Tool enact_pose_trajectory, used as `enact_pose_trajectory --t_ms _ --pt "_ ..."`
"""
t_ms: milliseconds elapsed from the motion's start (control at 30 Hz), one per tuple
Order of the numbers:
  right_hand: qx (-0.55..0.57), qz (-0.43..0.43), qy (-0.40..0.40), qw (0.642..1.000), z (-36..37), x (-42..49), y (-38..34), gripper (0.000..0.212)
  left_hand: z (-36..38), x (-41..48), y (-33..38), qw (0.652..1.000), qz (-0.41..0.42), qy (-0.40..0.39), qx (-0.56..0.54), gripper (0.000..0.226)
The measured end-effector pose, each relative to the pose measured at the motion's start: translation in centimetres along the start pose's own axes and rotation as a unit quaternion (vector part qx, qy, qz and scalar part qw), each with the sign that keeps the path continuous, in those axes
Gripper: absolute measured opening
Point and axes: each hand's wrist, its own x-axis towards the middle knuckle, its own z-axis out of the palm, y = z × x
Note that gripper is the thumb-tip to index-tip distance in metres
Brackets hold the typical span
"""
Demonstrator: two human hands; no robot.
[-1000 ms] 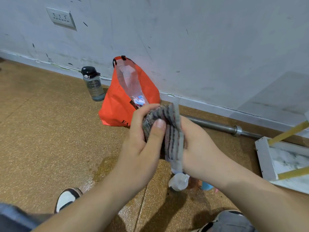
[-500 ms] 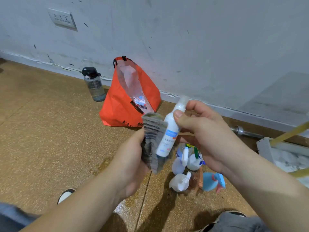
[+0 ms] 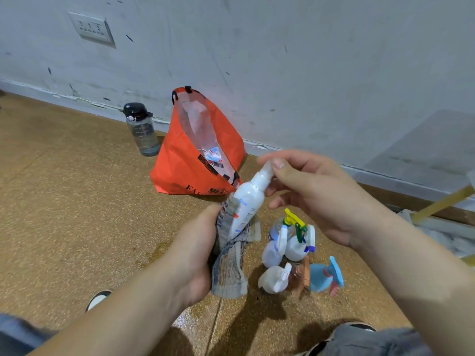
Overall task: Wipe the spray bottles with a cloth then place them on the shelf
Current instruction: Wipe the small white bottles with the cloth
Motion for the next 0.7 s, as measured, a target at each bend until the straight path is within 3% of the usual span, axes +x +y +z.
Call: enact_pose_trajectory --t_ms 233,333,400,500,600,633,700 --pt "-0.065 -0.032 -0.016 0.997 -0.5 0.0 0.1 0.017 -0.2 -0.2 0.0 0.999 0.004 0.041 0.035 0.024" --pt "-0.088 -0.021 0.031 0.995 -0.1 0.1 0.4 0.021 0.1 0.0 0.0 0.995 0.052 0.083 0.010 0.033" --pt "-0.087 -0.008 0.056 0.995 0.2 0.1 0.7 0.026 0.4 -0.1 0.2 0.985 0.140 0.098 0.034 0.034" --pt "-0.105 0.016 0.079 0.991 1.3 -0.3 1.4 0.029 0.7 -0.6 -0.1 0.914 0.358 0.069 0.179 0.028" --pt "-0.095 0.029 0.093 0.991 2.4 -0.6 2.0 0.023 0.4 -0.3 -2.0 0.758 0.490 0.084 0.423 0.046" --pt "-0.091 0.027 0.098 0.991 2.4 -0.7 2.1 0.022 0.3 -0.1 -2.2 0.732 0.501 0.092 0.452 0.052" --pt "-0.104 0.004 0.097 0.990 2.2 -0.8 1.7 0.020 -0.2 0.5 -2.0 0.741 0.507 0.070 0.435 0.054"
